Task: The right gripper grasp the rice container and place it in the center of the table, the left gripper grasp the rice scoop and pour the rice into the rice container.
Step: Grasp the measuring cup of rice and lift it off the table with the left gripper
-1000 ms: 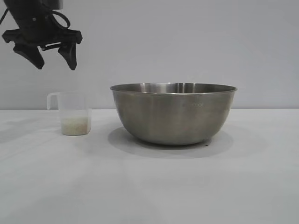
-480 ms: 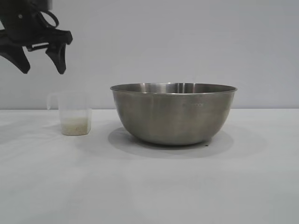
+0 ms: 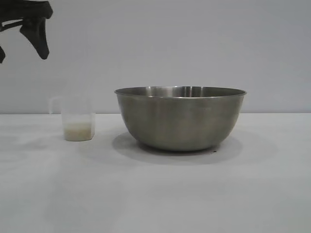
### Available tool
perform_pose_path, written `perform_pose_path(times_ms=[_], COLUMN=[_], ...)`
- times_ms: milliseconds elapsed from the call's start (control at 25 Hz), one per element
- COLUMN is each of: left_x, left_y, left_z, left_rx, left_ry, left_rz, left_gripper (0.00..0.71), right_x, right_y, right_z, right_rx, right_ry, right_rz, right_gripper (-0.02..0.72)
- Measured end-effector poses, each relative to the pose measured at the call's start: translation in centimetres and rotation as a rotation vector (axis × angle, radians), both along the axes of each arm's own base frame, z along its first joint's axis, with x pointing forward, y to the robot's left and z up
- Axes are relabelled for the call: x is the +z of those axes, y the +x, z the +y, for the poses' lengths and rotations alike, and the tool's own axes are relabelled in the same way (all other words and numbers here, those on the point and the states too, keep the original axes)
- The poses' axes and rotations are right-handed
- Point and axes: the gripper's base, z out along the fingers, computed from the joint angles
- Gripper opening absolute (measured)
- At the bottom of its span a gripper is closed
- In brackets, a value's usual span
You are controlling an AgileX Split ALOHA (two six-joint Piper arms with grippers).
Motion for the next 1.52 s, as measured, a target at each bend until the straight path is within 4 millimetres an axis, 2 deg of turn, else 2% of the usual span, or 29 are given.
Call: perform_pose_path(times_ms=[240, 400, 600, 800, 1000, 1040, 1160, 1520], left_x=[-2.8, -3.7, -3.9, -5.6, -7.5, -7.8, -8.3, -8.1], left_y=[-3.9, -6.4, -8.4, -9.7, -10.0, -10.0, -10.0, -8.3], left_z=[0.4, 0.6, 0.6, 0.5, 0.5, 0.4, 0.4, 0.2], left_rx=[-0.021, -0.039, -0.073, -0.109, -0.141, -0.146, -0.156, -0.174], left_ry=[-0.047, -0.084, -0.121, -0.107, -0.056, -0.051, -0.033, 0.010], left_rz=[-0.125, -0.235, -0.369, -0.336, -0.248, -0.236, -0.211, -0.260], left_gripper=[0.534, 0.534, 0.534, 0.534, 0.534, 0.534, 0.534, 0.534], right_x=[0.0, 0.0, 0.0, 0.0, 0.0, 0.0, 0.0, 0.0], right_y=[0.0, 0.0, 0.0, 0.0, 0.0, 0.0, 0.0, 0.0], right_z=[0.0, 0.0, 0.0, 0.0, 0.0, 0.0, 0.0, 0.0], right_rx=[0.000, 0.000, 0.001, 0.001, 0.001, 0.001, 0.001, 0.001], right_ry=[0.000, 0.000, -0.001, -0.001, -0.001, -0.001, -0.001, -0.001], right_rz=[0.000, 0.000, 0.000, 0.000, 0.000, 0.000, 0.000, 0.000], right_gripper=[0.522, 0.522, 0.522, 0.522, 0.522, 0.481, 0.481, 0.481])
